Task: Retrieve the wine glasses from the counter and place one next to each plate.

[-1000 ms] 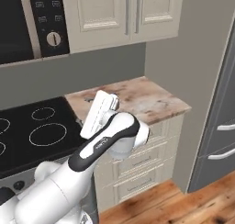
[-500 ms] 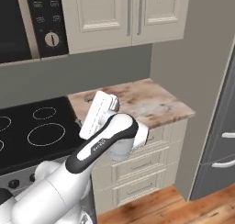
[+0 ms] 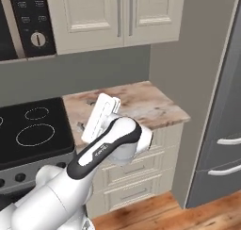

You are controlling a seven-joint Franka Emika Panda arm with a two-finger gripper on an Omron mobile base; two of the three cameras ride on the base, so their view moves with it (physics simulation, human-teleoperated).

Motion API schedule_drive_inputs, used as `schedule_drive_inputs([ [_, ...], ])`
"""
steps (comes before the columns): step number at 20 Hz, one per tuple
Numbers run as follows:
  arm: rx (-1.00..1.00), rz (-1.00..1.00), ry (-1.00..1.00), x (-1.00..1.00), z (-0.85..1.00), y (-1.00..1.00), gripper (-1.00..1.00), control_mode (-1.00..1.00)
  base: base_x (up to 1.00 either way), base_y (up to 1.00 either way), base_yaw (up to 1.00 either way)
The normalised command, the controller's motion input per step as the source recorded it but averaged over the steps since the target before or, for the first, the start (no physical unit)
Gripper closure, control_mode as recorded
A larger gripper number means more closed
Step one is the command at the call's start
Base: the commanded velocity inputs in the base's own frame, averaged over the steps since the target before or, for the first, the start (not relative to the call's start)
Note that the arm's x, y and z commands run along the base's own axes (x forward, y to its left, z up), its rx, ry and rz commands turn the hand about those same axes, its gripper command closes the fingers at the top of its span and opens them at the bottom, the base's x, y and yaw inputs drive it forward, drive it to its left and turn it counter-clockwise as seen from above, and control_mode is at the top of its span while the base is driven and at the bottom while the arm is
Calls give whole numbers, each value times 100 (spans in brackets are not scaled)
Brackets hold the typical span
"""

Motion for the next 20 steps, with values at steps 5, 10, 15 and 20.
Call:
schedule_drive_inputs([
  [5, 0, 0, 0, 0, 0, 0, -100, 100, 46, -32, 39],
  [10, 0, 0, 0, 0, 0, 0, -100, 100, 31, -50, 42],
  [15, 0, 0, 0, 0, 0, 0, -100, 100, 38, -42, 32],
  [20, 0, 0, 0, 0, 0, 0, -100, 100, 43, -4, 10],
])
